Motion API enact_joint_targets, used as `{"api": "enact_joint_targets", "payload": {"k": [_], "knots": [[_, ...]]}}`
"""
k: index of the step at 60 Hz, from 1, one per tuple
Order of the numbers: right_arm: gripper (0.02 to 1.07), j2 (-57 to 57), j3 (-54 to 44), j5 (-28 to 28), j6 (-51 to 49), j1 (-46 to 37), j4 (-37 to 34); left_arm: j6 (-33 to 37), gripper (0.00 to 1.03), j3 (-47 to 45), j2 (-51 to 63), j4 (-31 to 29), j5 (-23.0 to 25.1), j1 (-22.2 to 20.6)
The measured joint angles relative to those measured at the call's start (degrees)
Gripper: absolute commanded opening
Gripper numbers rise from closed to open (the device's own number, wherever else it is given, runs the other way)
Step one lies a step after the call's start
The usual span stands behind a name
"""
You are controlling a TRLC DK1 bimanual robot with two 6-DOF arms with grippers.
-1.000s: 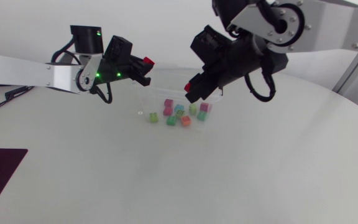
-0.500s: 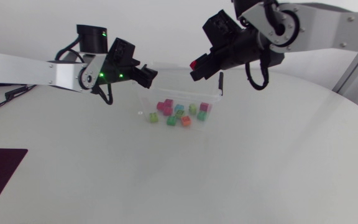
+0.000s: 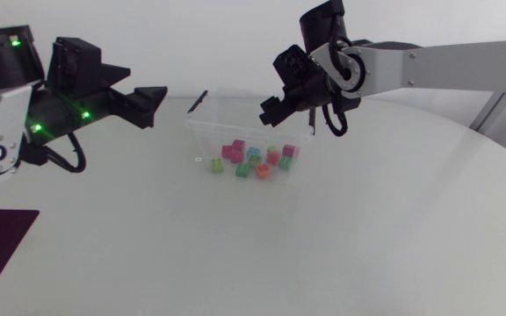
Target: Pick up the duplo bricks and place them in the container
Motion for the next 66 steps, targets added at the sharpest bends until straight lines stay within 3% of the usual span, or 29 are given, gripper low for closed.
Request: {"api": "enact_joint_targets", "payload": {"k": [10, 31, 55, 66], "knots": [[1.02, -5.4, -6.54, 4.55, -0.02, -0.24, 7.65, 0.0, 0.99, -7.89, -9.51, -0.02, -1.22, 2.51], [1.02, -30.73, -27.17, 11.85, -0.02, -4.42, 20.04, 0.02, 0.99, -19.15, -25.33, -0.24, -1.42, 11.41], [1.02, -56.5, -47.98, 12.85, -2.86, -11.69, 20.72, 1.36, 0.99, -28.13, -43.06, -3.69, -1.42, 14.91], [1.02, -68.89, -54.99, 12.9, -4.22, -14.8, 19.21, 1.53, 0.99, -29.33, -45.83, -3.76, -1.42, 16.7]]}}
